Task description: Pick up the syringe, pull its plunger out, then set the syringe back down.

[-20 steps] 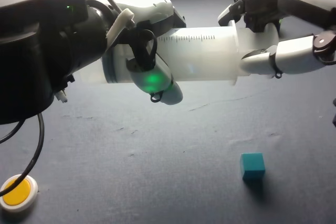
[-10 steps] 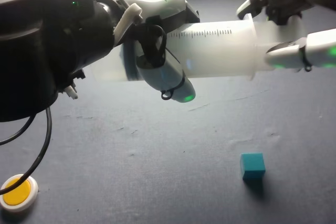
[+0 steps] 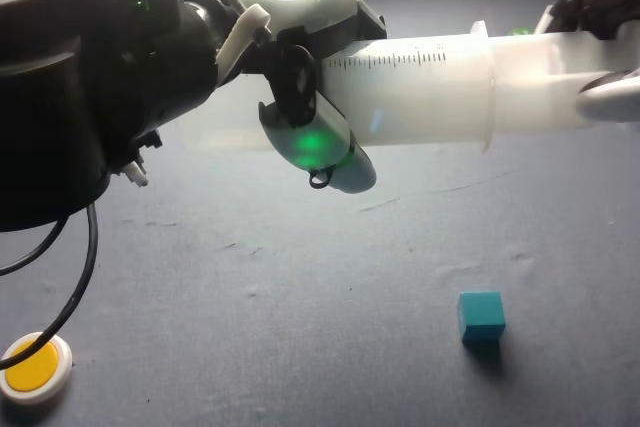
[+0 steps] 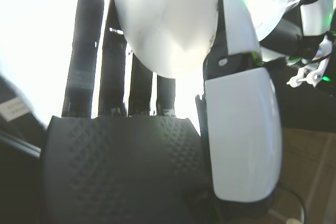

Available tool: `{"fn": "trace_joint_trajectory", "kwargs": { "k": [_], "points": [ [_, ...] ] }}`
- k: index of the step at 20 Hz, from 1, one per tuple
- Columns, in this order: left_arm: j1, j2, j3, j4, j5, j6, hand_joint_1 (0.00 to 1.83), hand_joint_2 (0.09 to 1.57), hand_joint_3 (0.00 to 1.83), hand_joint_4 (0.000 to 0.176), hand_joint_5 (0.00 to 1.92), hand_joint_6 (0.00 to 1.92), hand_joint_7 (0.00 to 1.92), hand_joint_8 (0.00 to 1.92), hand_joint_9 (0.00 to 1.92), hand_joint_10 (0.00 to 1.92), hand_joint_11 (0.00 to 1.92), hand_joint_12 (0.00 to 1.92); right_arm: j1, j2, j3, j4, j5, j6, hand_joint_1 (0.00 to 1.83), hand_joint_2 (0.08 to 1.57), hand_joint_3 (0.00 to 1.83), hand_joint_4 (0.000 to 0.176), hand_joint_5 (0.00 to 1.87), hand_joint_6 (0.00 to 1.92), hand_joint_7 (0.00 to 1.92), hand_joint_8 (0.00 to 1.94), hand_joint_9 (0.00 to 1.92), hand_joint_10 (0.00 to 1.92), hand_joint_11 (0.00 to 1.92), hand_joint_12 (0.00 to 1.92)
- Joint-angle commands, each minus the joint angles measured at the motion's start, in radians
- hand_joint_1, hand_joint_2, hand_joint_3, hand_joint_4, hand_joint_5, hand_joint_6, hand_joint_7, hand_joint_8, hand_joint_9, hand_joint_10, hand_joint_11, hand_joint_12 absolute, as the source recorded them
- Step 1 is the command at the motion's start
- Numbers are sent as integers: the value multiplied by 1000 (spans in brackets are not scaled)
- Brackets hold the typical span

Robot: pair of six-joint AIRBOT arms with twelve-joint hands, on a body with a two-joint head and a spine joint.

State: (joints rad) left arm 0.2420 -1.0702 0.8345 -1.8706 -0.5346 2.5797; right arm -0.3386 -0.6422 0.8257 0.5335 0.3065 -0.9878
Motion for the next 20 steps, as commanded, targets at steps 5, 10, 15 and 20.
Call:
{"fn": "trace_joint_trajectory", "kwargs": {
  "k": [5, 10, 15, 20],
  "points": [
    [-7, 13, 6, 58, -37, 22, 1345, 1207, 0, 0, 713, 1269, 844, 1265, 736, 1451, 478, 1458, 23, 79, 6, -1, 89, -30, 1187, 1195, 0, 0, 766, 1265, 907, 1204, 817, 1126, 518, 1470],
    [-7, 14, 0, 58, -37, 22, 1181, 1210, 1, 0, 770, 1203, 842, 1343, 742, 1088, 485, 1466, 36, 112, 0, -1, 59, -43, 1194, 1187, 0, 0, 774, 1232, 922, 1196, 826, 1082, 494, 1472],
    [-7, 14, -2, 58, -37, 22, 1209, 1213, 1, 0, 743, 1256, 842, 1303, 725, 1214, 476, 1465, 39, 118, 0, -1, 62, -59, 1191, 1196, 1, 0, 745, 1274, 917, 1206, 829, 1101, 518, 1476],
    [-7, 14, -5, 58, -40, 22, 1345, 1205, 0, 0, 731, 1230, 838, 1281, 732, 1460, 483, 1455, 44, 123, 1, -1, 76, -63, 1157, 1231, 0, 4, 723, 1339, 819, 1303, 726, 1071, 439, 1524]
  ]
}}
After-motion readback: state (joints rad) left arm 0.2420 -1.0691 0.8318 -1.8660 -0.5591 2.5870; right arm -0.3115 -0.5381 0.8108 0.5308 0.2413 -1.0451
